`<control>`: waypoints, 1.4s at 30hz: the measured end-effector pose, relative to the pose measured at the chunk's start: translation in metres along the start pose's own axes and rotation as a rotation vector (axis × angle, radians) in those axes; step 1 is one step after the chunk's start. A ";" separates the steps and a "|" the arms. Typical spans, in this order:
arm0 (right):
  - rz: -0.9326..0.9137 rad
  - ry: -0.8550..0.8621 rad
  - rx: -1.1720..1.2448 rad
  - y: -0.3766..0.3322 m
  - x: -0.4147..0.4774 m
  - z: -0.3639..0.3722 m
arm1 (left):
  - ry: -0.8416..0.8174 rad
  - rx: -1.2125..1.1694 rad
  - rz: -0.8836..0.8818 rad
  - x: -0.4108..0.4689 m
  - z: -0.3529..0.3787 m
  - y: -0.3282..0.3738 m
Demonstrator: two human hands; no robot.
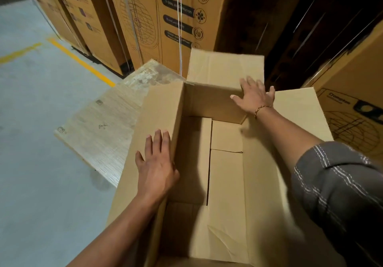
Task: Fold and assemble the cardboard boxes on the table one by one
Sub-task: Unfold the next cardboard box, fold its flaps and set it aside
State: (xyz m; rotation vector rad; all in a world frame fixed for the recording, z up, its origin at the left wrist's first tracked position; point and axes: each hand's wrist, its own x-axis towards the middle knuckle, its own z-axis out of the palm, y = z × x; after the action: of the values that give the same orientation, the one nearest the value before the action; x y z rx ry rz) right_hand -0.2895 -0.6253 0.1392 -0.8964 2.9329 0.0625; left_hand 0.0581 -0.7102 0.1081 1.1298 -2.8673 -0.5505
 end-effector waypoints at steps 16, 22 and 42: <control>-0.090 -0.039 0.025 0.042 -0.040 -0.005 | -0.006 -0.035 -0.013 -0.001 -0.005 0.003; 0.264 -0.002 0.369 0.115 -0.195 0.001 | 0.001 -0.027 -0.015 -0.006 -0.012 0.004; 0.293 0.149 1.536 0.095 -0.368 -0.104 | -0.459 0.295 0.145 -0.077 -0.043 -0.037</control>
State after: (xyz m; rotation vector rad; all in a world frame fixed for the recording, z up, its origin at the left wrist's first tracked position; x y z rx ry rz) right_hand -0.0449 -0.3480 0.2744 -0.1603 2.0861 -1.8872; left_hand 0.1458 -0.6980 0.1458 0.9055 -3.4881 -0.4378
